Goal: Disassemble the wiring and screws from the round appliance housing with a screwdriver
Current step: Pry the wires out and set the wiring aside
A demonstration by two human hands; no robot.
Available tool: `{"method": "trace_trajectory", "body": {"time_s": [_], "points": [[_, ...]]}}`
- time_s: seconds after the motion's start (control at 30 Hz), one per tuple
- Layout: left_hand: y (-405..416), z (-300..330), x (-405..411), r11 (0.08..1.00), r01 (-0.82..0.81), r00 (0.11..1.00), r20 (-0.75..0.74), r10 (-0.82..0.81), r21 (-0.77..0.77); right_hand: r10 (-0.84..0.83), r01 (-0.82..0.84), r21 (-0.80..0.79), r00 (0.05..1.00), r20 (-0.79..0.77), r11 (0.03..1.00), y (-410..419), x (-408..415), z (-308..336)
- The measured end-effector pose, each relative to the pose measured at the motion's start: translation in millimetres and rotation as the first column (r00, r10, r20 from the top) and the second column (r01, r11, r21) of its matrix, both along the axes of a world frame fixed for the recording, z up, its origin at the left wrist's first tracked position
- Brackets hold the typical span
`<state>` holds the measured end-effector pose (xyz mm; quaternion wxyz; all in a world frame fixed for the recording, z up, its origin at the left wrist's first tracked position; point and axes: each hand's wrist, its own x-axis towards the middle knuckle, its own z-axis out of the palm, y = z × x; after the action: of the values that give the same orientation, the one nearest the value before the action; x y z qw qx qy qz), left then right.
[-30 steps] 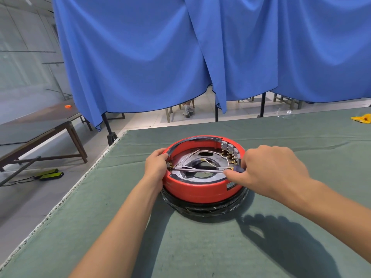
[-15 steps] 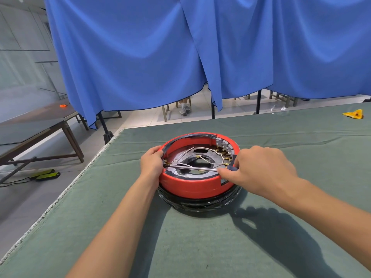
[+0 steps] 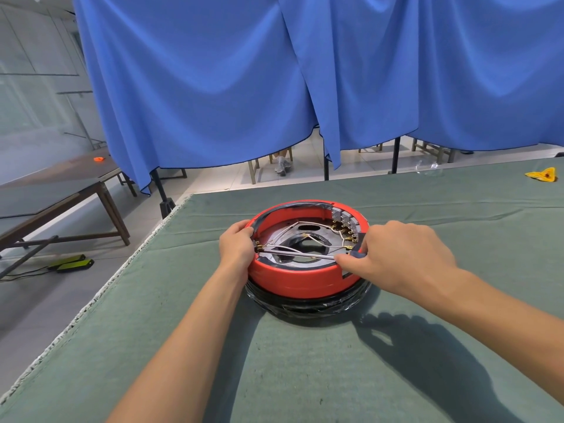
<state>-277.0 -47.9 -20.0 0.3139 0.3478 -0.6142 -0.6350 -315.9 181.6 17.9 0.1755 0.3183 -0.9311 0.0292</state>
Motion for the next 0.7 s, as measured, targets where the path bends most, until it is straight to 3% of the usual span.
{"method": "trace_trajectory", "body": {"time_s": [0.7], "points": [[2, -1, 0, 1.0, -0.028, 1.0, -0.012, 0.028, 0.0, -0.027, 0.026, 0.009, 0.999, 0.044, 1.0, -2, 15, -2]]}}
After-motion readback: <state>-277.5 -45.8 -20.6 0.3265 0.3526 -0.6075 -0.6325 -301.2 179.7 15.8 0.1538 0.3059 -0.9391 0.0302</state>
